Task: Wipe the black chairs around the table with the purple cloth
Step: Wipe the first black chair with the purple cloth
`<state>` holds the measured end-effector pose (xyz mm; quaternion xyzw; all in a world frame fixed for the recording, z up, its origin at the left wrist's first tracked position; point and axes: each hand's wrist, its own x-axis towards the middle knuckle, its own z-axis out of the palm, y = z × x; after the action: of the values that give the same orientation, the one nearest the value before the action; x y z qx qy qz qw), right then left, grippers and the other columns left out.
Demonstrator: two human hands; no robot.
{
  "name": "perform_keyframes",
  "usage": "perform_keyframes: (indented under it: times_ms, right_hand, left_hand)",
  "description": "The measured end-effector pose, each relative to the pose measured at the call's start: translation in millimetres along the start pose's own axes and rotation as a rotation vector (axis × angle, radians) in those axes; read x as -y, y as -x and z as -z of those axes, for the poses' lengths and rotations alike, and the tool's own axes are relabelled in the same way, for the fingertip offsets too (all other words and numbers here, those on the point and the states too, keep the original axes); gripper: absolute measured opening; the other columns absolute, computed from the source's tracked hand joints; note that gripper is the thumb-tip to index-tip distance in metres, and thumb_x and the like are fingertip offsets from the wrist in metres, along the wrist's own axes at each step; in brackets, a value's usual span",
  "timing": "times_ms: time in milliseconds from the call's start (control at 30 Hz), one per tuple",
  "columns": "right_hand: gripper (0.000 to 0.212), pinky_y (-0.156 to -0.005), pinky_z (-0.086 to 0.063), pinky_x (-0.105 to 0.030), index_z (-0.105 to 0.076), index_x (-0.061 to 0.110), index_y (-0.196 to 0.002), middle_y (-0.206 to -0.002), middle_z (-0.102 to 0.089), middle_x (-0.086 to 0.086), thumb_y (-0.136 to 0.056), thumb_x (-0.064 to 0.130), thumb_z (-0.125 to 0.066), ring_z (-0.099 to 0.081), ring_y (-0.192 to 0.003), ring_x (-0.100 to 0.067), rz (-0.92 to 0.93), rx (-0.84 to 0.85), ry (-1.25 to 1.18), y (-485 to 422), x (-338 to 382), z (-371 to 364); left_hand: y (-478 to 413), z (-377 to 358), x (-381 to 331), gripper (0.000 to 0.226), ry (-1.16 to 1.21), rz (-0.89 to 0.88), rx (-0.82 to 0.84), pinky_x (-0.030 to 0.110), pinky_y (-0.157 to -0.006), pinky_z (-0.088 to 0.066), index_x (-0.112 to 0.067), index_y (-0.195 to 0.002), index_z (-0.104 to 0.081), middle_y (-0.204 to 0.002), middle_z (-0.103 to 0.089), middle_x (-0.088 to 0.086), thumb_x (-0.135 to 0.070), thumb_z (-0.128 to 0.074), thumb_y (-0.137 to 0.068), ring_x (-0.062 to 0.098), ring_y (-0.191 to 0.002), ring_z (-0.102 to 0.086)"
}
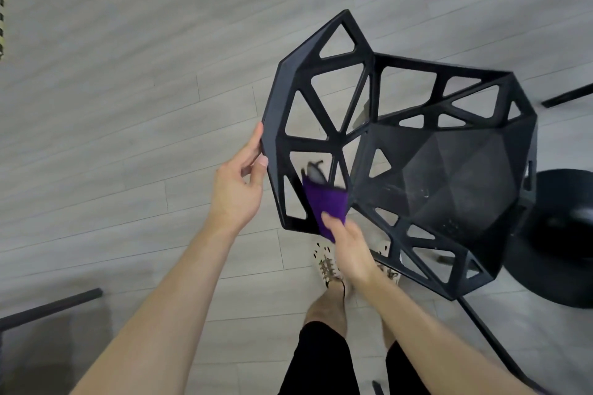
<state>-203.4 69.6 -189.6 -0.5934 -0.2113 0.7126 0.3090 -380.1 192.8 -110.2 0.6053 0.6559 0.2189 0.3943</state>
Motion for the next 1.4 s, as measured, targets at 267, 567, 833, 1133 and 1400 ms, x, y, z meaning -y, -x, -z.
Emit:
perform_keyframes:
  times_ms: [267,567,833,1133,1400]
  right_hand:
    - [0.061,-0.131,-0.015,-0.025,-0.031,0.037,-0.166,-0.169,-0.027,0.031,-0.11,0.028,-0.052,-0.017,-0.162,-0.006,0.477,-0.015,0.313,7.2,25.5,-60.5]
    - [0.023,-0.09,-0.052,-0.031,-0.069,0.019,-0.097,-0.087,-0.065,0.0,-0.108,0.034,-0.056,-0.063,-0.076,-0.004,-0.008,-0.567,-0.375,31.6,14.9,-2.4]
    - [0.062,-0.124,-0.036,-0.049,-0.042,0.04,-0.158,-0.157,-0.054,0.007,-0.098,0.056,-0.042,-0.045,-0.15,-0.023,0.342,-0.154,0.211,-28.8,22.4,-73.6]
    - [0.025,-0.105,-0.042,-0.035,-0.076,0.025,-0.108,-0.126,-0.069,-0.003,-0.099,0.042,-0.059,-0.059,-0.126,-0.022,0.067,-0.424,-0.247,-9.7,-20.3,8.1]
    - [0.027,-0.105,-0.047,-0.041,-0.071,0.022,-0.11,-0.116,-0.069,-0.002,-0.11,0.033,-0.046,-0.062,-0.113,-0.022,0.106,-0.543,-0.319,-106.5,44.2,42.2]
  left_hand:
    - [-4.1,6.7,13.2,0.055,0.047,-0.019,0.008,0.018,-0.113,-0.046,-0.025,-0.161,-0.047,-0.147,-0.064,-0.014,-0.006,-0.054,-0.111,-0.004,-0.138,-0.056]
    - [-7.2,-5.7,24.3,0.053,0.076,-0.048,0.017,0.033,-0.114,-0.05,-0.05,-0.16,-0.041,-0.14,-0.071,-0.011,-0.027,-0.051,-0.113,0.004,-0.124,-0.067]
    - [-7.4,-11.9,32.1,0.058,0.028,-0.127,-0.016,0.04,-0.109,-0.054,-0.049,-0.164,-0.033,-0.129,-0.074,0.007,-0.019,-0.042,-0.115,0.018,-0.116,-0.072]
    - [-13.0,-47.2,8.7,0.043,0.081,-0.037,-0.216,0.018,-0.064,-0.041,-0.026,-0.152,-0.037,-0.091,-0.064,-0.009,-0.013,-0.028,-0.113,0.006,-0.065,-0.051]
    - [-26.0,-62.0,17.8,0.031,0.004,-0.13,-0.435,0.027,-0.063,-0.043,-0.013,-0.139,-0.043,-0.079,-0.059,0.009,-0.019,-0.028,-0.113,0.021,-0.067,-0.055]
